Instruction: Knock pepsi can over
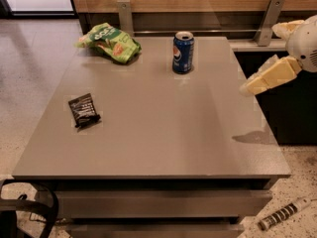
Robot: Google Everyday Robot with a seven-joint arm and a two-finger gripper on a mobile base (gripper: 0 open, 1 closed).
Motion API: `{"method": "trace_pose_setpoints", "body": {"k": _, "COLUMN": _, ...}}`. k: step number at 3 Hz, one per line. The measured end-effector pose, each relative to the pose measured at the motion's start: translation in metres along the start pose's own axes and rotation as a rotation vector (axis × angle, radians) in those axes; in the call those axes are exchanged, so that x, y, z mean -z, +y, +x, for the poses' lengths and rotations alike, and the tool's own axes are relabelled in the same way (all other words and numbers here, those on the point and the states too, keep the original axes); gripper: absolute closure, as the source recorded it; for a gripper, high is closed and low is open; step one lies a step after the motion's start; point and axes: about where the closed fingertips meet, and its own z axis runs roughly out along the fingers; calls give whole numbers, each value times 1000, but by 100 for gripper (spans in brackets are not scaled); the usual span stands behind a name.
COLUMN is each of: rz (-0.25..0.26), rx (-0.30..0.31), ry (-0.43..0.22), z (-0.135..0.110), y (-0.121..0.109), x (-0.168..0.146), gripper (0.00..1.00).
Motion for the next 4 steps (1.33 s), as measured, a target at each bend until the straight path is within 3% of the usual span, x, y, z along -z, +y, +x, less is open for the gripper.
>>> {"method": "trace_pose_setpoints", "body": {"k": 1, "rz": 73, "rx": -37, "ry": -215, "z": -29, "y": -35, "x": -20, "gripper": 0}}
{"method": "trace_pose_setpoints", "body": {"k": 2, "rz": 112, "rx": -68, "ry": -365, "z": -54, "y": -65, "x": -36, "gripper": 0}}
{"method": "trace_pose_setpoints", "body": {"k": 3, "rz": 111, "rx": -68, "ry": -366, "z": -54, "y": -65, "x": -37, "gripper": 0}}
{"method": "trace_pose_setpoints", "body": {"k": 4, "rz": 65, "rx": -93, "ry": -442, "z": -66, "y": -77, "x": -73, "gripper": 0}}
